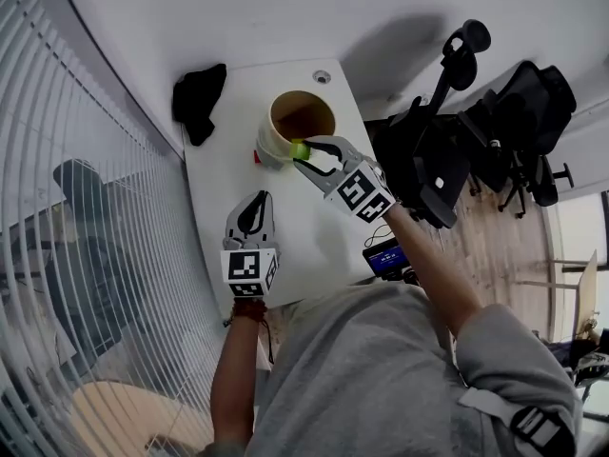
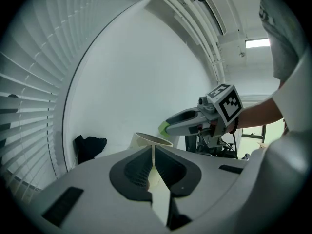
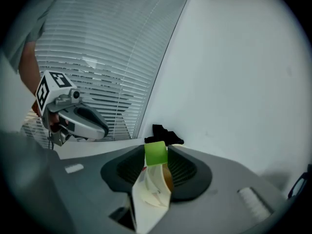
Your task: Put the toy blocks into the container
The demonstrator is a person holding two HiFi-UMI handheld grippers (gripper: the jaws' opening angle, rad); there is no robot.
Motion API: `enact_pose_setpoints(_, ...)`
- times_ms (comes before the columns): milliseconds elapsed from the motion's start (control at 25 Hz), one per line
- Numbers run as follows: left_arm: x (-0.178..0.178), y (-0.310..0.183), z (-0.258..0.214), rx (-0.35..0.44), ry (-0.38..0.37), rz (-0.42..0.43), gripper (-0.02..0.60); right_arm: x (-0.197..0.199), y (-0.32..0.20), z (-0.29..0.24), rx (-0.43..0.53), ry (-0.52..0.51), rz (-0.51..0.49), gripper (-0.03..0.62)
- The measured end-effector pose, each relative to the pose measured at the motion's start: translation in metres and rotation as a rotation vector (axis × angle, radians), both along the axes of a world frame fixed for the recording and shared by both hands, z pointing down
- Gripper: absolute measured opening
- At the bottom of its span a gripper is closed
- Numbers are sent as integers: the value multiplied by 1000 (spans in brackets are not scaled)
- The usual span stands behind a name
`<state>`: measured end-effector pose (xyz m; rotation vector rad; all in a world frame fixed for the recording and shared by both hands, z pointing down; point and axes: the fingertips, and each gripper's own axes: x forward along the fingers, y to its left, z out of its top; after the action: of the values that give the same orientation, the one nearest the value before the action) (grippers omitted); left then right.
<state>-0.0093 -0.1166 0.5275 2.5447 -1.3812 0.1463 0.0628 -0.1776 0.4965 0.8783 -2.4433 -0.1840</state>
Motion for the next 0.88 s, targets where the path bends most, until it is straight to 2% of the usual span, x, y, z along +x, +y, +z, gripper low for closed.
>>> enact_pose_setpoints(320, 3, 4, 6, -18, 7, 15, 23, 13, -40, 0, 29, 48, 82, 158)
enact_pose_setpoints(880, -2, 0, 7, -34, 28, -7, 25, 34, -71, 38, -30, 139, 145, 160)
